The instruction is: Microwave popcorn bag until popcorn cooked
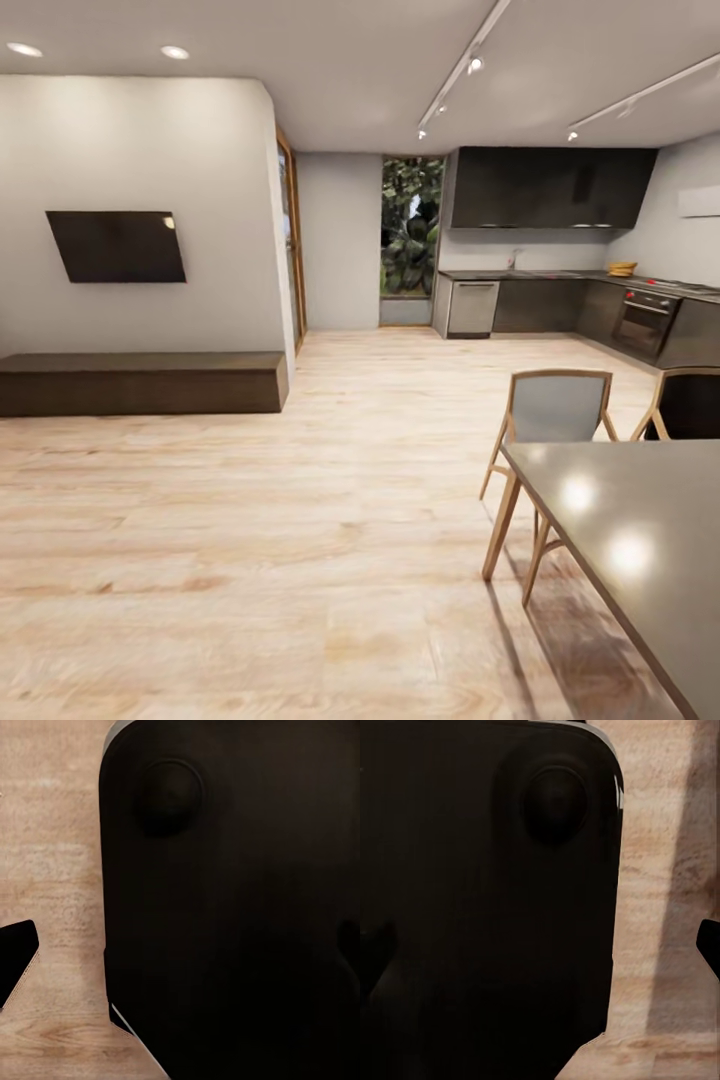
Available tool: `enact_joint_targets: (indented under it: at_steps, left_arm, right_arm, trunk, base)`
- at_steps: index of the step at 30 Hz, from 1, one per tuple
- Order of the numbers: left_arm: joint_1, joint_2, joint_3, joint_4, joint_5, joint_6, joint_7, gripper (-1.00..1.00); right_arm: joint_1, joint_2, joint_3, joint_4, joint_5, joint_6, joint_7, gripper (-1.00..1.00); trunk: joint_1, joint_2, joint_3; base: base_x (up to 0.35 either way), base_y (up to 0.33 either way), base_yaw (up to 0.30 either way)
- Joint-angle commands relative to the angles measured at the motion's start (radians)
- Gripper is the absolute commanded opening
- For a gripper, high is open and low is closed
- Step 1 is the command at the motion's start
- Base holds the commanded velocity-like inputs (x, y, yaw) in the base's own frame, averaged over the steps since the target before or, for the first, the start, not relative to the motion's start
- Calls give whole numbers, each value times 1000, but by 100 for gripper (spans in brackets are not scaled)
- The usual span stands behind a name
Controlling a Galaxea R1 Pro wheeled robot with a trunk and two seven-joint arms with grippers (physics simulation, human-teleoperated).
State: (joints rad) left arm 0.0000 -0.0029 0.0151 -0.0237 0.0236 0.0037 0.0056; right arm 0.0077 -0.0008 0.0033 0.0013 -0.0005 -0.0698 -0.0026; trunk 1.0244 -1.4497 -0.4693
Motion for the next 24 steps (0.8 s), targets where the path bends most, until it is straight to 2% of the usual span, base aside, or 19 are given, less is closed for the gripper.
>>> enact_joint_targets:
  at_steps: [1, 24]
  left_arm:
    - [0, 0, 1, -1, 2, 1, 1, 100]
    - [0, 1, 2, -1, 7, 1, 2, 100]
  right_arm:
    - [0, 0, 1, 0, 1, -5, 0, 100]
    - [0, -2, 9, 0, 7, -6, -7, 100]
  trunk:
    - [1, 0, -1]
    - [1, 0, -1]
  base:
    - [320, 0, -1]
    - [321, 0, 0]
